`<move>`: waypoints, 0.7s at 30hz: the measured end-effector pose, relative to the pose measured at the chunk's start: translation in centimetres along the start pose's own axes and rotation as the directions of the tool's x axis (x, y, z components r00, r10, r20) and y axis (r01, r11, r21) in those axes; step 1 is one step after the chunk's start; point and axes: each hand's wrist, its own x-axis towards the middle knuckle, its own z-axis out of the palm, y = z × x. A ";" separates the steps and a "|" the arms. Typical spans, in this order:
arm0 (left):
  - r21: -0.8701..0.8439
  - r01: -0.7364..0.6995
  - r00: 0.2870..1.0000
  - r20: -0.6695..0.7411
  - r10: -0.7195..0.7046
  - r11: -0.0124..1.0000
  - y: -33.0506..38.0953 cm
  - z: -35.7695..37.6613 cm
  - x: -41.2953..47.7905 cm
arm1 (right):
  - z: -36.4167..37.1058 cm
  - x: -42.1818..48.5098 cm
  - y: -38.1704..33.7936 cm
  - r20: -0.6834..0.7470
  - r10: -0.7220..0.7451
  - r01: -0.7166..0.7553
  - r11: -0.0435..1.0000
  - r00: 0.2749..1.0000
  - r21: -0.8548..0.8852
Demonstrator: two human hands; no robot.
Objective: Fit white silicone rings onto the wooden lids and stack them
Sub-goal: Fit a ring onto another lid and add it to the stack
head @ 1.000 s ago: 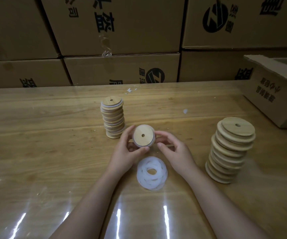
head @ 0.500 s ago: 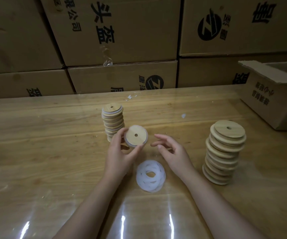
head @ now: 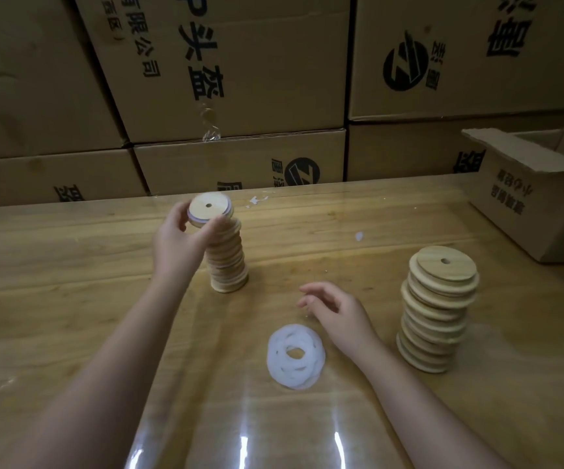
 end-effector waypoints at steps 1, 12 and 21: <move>0.023 0.035 0.999 0.030 -0.036 0.999 -0.6 0.3 0.1 | 0.0 0.0 0.0 0.000 0.004 -0.004 1.000 1.000 -0.002; 0.156 0.032 0.991 0.121 -0.051 0.987 -1.8 1.7 0.5 | 0.1 -0.1 -0.2 0.002 0.019 -0.019 1.000 1.000 -0.011; 0.219 -0.005 0.991 0.133 -0.025 0.976 -1.7 2.1 1.6 | 0.0 -0.3 -0.5 0.011 0.038 -0.037 0.999 0.999 -0.031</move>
